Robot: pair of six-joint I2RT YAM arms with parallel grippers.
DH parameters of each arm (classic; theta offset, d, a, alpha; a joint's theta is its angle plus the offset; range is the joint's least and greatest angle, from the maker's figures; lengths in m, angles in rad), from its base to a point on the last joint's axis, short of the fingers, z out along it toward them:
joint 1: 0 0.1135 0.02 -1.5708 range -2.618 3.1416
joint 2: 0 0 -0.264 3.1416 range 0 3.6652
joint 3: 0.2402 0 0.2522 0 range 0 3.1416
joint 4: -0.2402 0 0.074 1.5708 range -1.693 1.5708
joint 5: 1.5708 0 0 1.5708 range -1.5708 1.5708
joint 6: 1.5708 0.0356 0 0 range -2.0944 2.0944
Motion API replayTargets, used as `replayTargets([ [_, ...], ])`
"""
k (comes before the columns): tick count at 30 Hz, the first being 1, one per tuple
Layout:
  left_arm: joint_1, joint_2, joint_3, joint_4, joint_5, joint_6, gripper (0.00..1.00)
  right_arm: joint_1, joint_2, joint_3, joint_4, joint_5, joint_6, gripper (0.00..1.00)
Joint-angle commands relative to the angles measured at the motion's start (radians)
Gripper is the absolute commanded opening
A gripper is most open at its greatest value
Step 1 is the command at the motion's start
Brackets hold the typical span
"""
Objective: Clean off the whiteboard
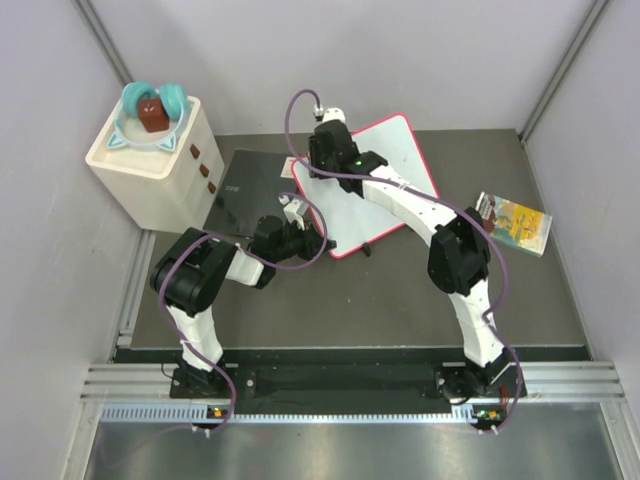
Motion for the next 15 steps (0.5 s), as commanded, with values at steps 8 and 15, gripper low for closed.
replayTargets([
  [8, -0.027, 0.006, 0.0, -0.111, -0.07, 0.164, 0.0, -0.166, 0.016, -0.002, -0.02, 0.063, 0.027, 0.0],
  [15, -0.03, 0.008, 0.004, -0.117, -0.069, 0.167, 0.0, -0.194, 0.005, -0.04, 0.006, 0.069, 0.038, 0.0],
])
